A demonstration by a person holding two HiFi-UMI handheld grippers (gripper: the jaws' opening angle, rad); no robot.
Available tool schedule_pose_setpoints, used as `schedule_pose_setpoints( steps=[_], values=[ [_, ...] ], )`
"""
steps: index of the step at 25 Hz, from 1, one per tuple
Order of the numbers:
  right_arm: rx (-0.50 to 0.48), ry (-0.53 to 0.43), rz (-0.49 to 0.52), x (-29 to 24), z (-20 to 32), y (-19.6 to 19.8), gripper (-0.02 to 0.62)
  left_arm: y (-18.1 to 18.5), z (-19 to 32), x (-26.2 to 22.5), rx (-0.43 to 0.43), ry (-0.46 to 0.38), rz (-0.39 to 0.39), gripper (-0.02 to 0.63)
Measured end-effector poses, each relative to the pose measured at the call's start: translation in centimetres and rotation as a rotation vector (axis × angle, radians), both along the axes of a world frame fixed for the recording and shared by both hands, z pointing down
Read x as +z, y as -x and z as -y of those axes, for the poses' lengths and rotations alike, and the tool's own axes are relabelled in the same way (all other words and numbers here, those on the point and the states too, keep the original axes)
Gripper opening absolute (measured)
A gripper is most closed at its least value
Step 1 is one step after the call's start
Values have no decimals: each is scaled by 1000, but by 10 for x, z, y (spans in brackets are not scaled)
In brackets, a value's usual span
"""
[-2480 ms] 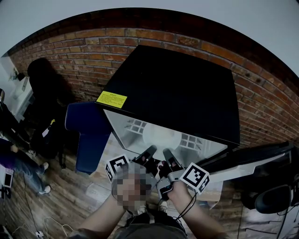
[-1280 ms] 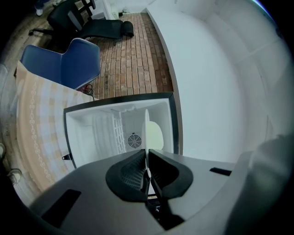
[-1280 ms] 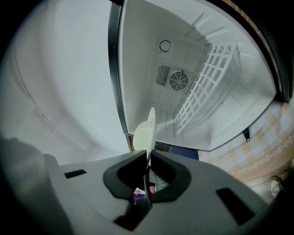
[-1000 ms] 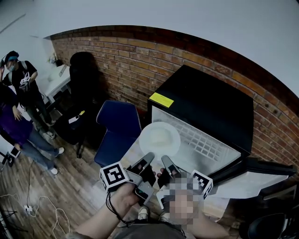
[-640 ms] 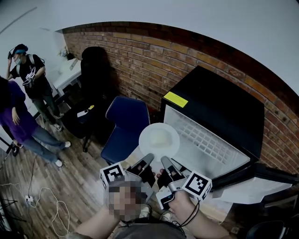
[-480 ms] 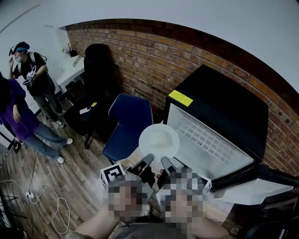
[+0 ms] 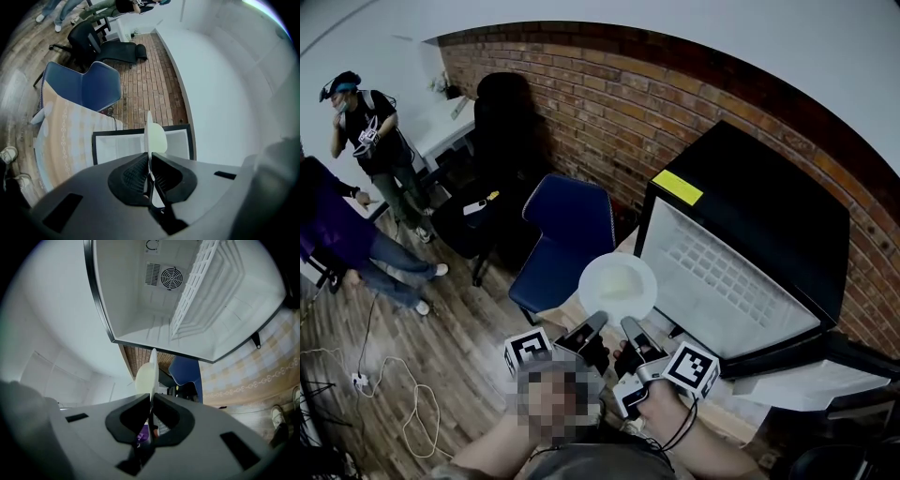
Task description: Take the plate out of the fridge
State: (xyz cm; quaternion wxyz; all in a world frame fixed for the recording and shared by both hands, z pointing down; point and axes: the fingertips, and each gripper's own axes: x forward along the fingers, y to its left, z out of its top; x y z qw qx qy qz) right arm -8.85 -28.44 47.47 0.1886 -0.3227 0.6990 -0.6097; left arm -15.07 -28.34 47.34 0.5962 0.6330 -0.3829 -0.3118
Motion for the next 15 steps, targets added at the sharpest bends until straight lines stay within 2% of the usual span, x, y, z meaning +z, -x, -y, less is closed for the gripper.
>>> schedule_pose_setpoints(
  steps=[4,15],
  values=[
    [-8,-2,-21,4,-2,0,40,0,-2,4,1,12,-13,32],
    [-1,5,16,1,-5,1,40,0,-4,3,13,-2,-1,32]
  ],
)
